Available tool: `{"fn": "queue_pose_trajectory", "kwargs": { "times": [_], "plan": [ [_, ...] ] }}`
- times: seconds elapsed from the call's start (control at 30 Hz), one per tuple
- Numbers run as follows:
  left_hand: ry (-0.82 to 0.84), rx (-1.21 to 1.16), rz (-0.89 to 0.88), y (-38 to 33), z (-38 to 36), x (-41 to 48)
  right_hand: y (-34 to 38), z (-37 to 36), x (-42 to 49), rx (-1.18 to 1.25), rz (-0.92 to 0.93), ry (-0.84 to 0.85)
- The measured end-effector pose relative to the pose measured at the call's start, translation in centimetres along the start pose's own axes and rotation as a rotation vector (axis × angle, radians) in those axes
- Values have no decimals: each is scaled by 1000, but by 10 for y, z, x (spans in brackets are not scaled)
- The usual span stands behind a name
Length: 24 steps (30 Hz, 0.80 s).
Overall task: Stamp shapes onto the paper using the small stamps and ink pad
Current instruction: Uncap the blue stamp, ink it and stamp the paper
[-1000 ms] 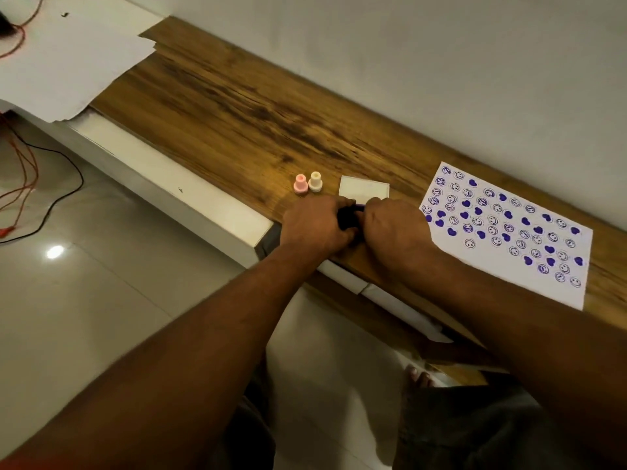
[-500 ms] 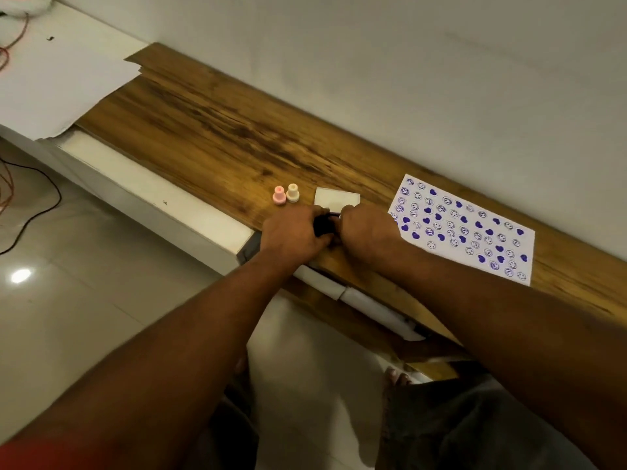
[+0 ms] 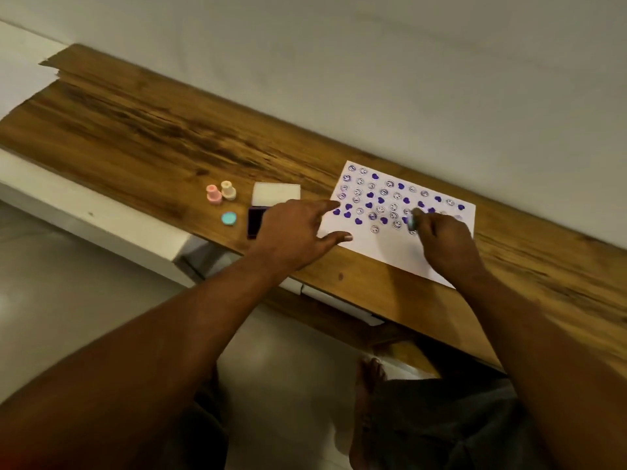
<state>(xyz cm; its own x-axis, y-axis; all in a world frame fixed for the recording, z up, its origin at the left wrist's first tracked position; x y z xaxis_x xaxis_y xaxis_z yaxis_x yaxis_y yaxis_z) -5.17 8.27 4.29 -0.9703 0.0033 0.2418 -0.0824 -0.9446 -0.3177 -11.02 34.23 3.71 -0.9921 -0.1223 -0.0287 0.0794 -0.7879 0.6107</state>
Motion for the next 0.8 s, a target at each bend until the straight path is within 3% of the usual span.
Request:
{"fn": "queue_pose_trajectory", "kwargs": {
  "times": [0.17,0.6,0.7,0.8],
  "plan": [
    [69,73,-102,-60,-53,20,-3,-19,10,-101,126,80],
    [161,80,7,-60,-95,39,4,-27,21,-425,223,100],
    [172,37,35,-58,-98,40,34,-14,22,-495,338,6],
    [191,22,69,-55,-101,40,72,22,20,-435,484,-257]
  ]
}}
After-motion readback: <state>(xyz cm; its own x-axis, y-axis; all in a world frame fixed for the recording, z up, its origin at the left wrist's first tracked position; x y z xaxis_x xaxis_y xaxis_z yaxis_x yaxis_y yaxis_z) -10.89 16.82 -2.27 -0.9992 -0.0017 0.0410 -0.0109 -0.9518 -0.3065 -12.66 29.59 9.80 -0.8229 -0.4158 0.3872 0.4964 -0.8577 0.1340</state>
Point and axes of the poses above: each hand's wrist, its own x-axis towards the middle knuckle, its own z-axis out of the back of the hand, y = z × x, the point moved 8 cm from there along x, towards the middle knuckle, and after that the axes turned 4 degrees about x, right-handed, at the moved point
